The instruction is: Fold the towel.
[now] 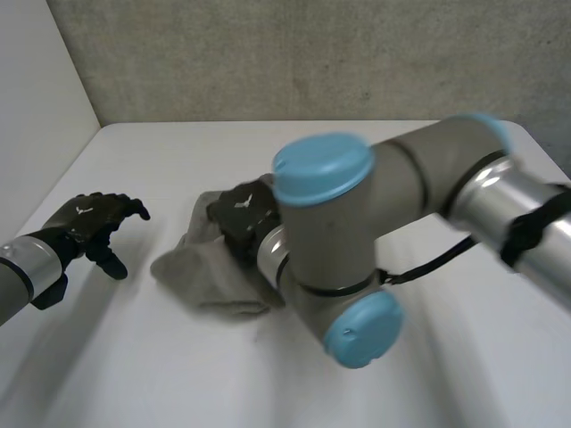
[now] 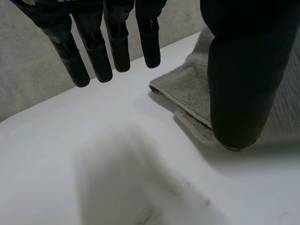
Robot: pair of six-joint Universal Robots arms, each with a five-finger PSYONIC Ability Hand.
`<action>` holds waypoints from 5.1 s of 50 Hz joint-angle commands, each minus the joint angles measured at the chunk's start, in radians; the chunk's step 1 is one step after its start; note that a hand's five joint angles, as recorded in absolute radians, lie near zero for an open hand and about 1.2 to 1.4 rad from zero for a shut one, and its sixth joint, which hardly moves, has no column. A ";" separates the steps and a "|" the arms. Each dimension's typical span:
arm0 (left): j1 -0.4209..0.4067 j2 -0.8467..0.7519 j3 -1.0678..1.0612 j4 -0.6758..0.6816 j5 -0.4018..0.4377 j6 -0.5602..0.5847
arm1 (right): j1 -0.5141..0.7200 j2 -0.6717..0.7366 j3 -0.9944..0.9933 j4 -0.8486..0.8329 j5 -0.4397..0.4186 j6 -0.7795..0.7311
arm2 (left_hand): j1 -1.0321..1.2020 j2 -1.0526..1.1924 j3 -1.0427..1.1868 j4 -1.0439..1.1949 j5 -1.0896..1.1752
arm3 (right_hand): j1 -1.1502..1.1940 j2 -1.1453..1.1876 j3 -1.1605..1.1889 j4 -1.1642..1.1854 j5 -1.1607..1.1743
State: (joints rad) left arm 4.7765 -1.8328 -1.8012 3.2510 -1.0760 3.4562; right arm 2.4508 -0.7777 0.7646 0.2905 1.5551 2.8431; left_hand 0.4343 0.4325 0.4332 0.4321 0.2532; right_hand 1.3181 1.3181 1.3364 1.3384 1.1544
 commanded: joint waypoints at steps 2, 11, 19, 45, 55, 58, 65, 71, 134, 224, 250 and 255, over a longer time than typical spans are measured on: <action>-0.040 0.007 -0.010 0.003 0.001 0.000 | -0.096 -0.249 0.260 -0.017 -0.041 -0.017 | 0.020 0.022 0.021 0.022 0.027 | 0.078 0.078 0.060 0.058 0.067; -0.138 0.003 -0.003 0.036 -0.007 -0.011 | -0.314 -0.503 0.581 -0.070 -0.210 -0.065 | 0.002 0.004 0.003 0.005 0.009 | 0.078 0.078 0.060 0.058 0.067; -0.297 -0.056 0.037 0.161 -0.058 -0.034 | -0.469 -0.635 0.792 -0.082 -0.336 -0.083 | -0.001 0.001 0.000 0.002 0.006 | 0.078 0.078 0.060 0.058 0.067; -0.463 -0.309 0.238 0.128 -0.174 -0.051 | -0.831 -0.720 0.976 -0.177 -0.412 -0.202 | 0.049 0.051 0.050 0.051 0.056 | 0.078 0.078 0.060 0.058 0.067; -0.573 -0.326 0.263 0.124 -0.171 -0.172 | -0.829 -0.701 0.989 -0.218 -0.412 -0.202 | 0.120 0.121 0.121 0.122 0.126 | 0.078 0.078 0.060 0.058 0.067; -0.596 -0.327 0.264 0.122 -0.170 -0.187 | -0.829 -0.695 0.987 -0.223 -0.411 -0.203 | 0.149 0.151 0.150 0.151 0.155 | 0.078 0.078 0.060 0.058 0.067; -0.615 -0.345 0.275 0.122 -0.179 -0.192 | -0.831 -0.675 0.986 -0.228 -0.412 -0.203 | 0.534 0.536 0.535 0.536 0.540 | 0.078 0.078 0.060 0.058 0.067; -0.615 -0.396 0.336 0.082 -0.317 -0.187 | -0.826 -0.675 0.970 -0.226 -0.411 -0.203 | 0.962 0.964 0.963 0.964 0.969 | 0.078 0.078 0.060 0.058 0.067; -0.580 -0.192 1.086 -0.106 -0.467 0.037 | -0.541 -0.505 0.338 -0.553 -0.174 0.042 | 0.962 0.964 0.963 0.964 0.969 | 0.078 0.078 0.060 0.058 0.067; -0.757 -0.289 0.450 -0.010 -0.459 0.018 | -0.745 -0.497 0.803 -0.220 -0.270 -0.375 | 0.716 0.718 0.717 0.718 0.722 | 0.078 0.078 0.060 0.058 0.067; -0.589 -0.060 0.186 -0.017 -0.372 0.032 | -0.831 -0.446 0.780 -0.347 -0.237 -0.381 | -0.233 -0.231 -0.231 -0.230 -0.226 | 0.078 0.078 0.060 0.058 0.067; -0.514 -0.075 0.143 -0.020 -0.302 0.034 | -0.829 -0.448 0.783 -0.347 -0.237 -0.381 | -0.206 -0.204 -0.205 -0.204 -0.200 | 0.078 0.078 0.060 0.058 0.067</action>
State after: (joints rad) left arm 4.1661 -1.8938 -1.6007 3.2323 -1.4647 3.4842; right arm 1.6171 -1.2238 1.5430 -0.0597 1.3183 2.4619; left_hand 0.1883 0.1841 0.1868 0.1838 0.0309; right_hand 1.3328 1.3374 1.3364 1.3454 1.1739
